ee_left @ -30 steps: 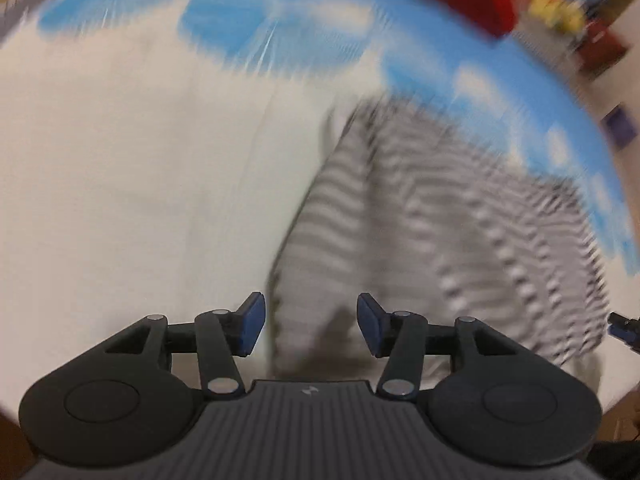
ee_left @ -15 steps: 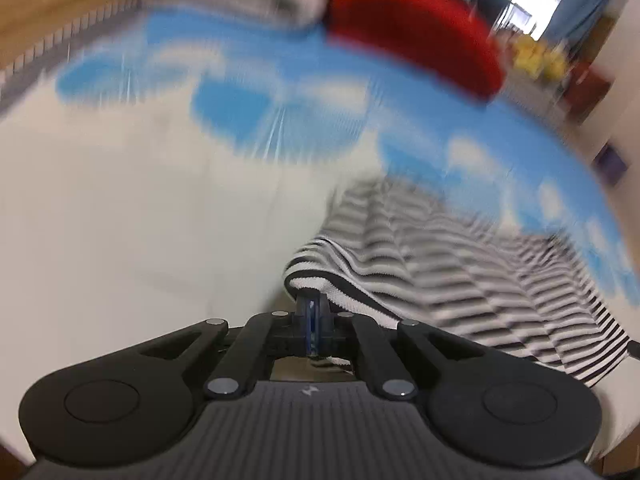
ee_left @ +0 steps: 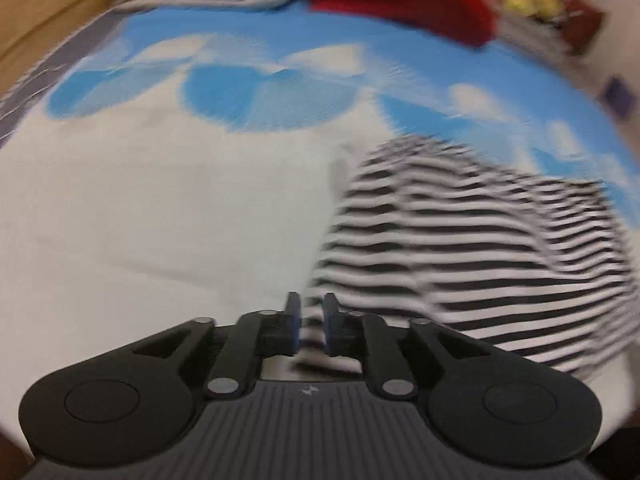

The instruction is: Fold small clothes

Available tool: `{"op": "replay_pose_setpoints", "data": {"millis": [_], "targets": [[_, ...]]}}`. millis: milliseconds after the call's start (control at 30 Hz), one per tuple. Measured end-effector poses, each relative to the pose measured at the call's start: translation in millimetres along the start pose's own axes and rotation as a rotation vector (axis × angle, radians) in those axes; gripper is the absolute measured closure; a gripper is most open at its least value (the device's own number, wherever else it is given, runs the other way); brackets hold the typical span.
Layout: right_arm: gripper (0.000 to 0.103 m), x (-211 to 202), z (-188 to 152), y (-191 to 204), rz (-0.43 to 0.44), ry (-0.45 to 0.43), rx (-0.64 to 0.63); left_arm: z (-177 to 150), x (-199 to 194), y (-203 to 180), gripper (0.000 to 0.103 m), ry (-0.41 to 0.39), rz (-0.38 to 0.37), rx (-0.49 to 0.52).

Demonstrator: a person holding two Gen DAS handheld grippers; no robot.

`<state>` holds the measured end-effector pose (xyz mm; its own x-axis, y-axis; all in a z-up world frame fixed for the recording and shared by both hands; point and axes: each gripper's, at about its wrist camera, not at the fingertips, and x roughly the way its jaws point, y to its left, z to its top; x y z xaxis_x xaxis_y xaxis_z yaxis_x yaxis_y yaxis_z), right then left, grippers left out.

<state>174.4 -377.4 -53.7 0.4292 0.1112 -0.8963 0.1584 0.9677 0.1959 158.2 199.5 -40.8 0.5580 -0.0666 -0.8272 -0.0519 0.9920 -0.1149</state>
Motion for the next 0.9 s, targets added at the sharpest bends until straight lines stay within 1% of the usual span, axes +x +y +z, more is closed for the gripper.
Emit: {"op": "replay_pose_setpoints", "data": {"millis": [33, 67, 100, 133, 167, 233, 267, 300, 333, 400, 433, 467, 533, 600, 633, 667, 700, 733, 767, 800, 833, 867, 900], "targets": [[0.091, -2.9, 0.3, 0.7, 0.002, -0.023, 0.0, -0.8, 3.8, -5.6, 0.072, 0.025, -0.048, 0.007], [0.082, -4.4, 1.2, 1.0, 0.003, -0.04, -0.003, -2.6, 13.4, -11.5, 0.068, 0.081, -0.102, 0.017], [0.079, -4.3, 2.6, 1.2, 0.008, -0.051, -0.009, -5.1, 21.5, -17.6, 0.064, 0.135, -0.134, 0.032], [0.078, -2.5, 4.6, 1.4, 0.009, -0.048, -0.016, -6.9, 28.3, -22.8, 0.062, 0.174, -0.143, 0.054], [0.078, 1.1, 5.0, 1.8, 0.003, -0.035, -0.021, -11.1, 34.5, -28.8, 0.06, 0.215, -0.13, 0.09], [0.078, 9.7, 8.3, -0.1, -0.012, 0.001, -0.022, -17.8, 46.8, -37.0, 0.051, 0.269, -0.062, 0.157], [0.078, 12.9, 7.7, -1.4, -0.014, 0.019, -0.024, -17.2, 52.1, -32.5, 0.047, 0.276, -0.044, 0.153], [0.086, 18.1, 7.4, -1.2, -0.023, 0.043, -0.034, -17.0, 50.4, -26.6, 0.043, 0.273, -0.039, 0.127], [0.103, 24.0, 6.6, -0.6, -0.045, 0.065, -0.046, -15.6, 45.6, -19.0, 0.042, 0.262, -0.036, 0.09], [0.103, 31.2, 4.8, -2.3, -0.107, 0.093, -0.056, -11.6, 36.4, 0.6, 0.042, 0.221, -0.017, -0.007], [0.103, 32.2, 5.6, -5.5, -0.135, 0.093, -0.046, -9.4, 33.0, 7.8, 0.04, 0.203, -0.011, -0.048], [0.103, 30.2, 8.0, -9.8, -0.139, 0.078, -0.02, -7.4, 29.2, 15.6, 0.038, 0.187, -0.008, -0.098], [0.102, 21.2, 13.0, -17.3, -0.101, 0.019, 0.042, -1.4, 29.3, 30.9, 0.037, 0.186, -0.008, -0.191], [0.101, 10.6, 18.1, -21.5, -0.062, -0.064, 0.088, -4.3, 34.6, 42.3, 0.037, 0.23, -0.005, -0.246], [0.092, 7.8, 19.6, -22.9, -0.03, -0.082, 0.107, -5.5, 37.9, 42.5, 0.037, 0.253, 0.001, -0.257], [0.072, 7.8, 20.2, -24.3, 0.022, -0.078, 0.131, -7.2, 40.9, 44.8, 0.037, 0.273, 0.008, -0.261], [0.061, 10.8, 20.8, -25.5, 0.071, -0.059, 0.147, -7.2, 43.0, 45.5, 0.037, 0.282, 0.011, -0.258], [0.054, 13.6, 19.8, -23.4, 0.101, -0.035, 0.15, -9.8, 44.7, 44.8, 0.037, 0.285, 0.012, -0.252], [0.054, 17.6, 18.3, -20.2, 0.119, -0.008, 0.136, -11.5, 45.2, 42.8, 0.038, 0.285, 0.01, -0.246], [0.054, 21.4, 16.6, -15.4, 0.118, 0.017, 0.102, -11.5, 45.6, 42.3, 0.047, 0.284, 0.005, -0.242], [0.054, 24.2, 13.3, -8.7, 0.097, 0.034, 0.065, -10.6, 48.2, 40.5, 0.064, 0.284, -0.001, -0.239], [0.055, 27.9, 10.3, -3.2, 0.068, 0.054, 0.035, -7.9, 53.5, 39.2, 0.073, 0.284, -0.011, -0.237], [0.055, 31.2, 9.0, -1.9, 0.05, 0.073, 0.024, -7.5, 53.7, 39.2, 0.094, 0.274, -0.024, -0.234]]}}
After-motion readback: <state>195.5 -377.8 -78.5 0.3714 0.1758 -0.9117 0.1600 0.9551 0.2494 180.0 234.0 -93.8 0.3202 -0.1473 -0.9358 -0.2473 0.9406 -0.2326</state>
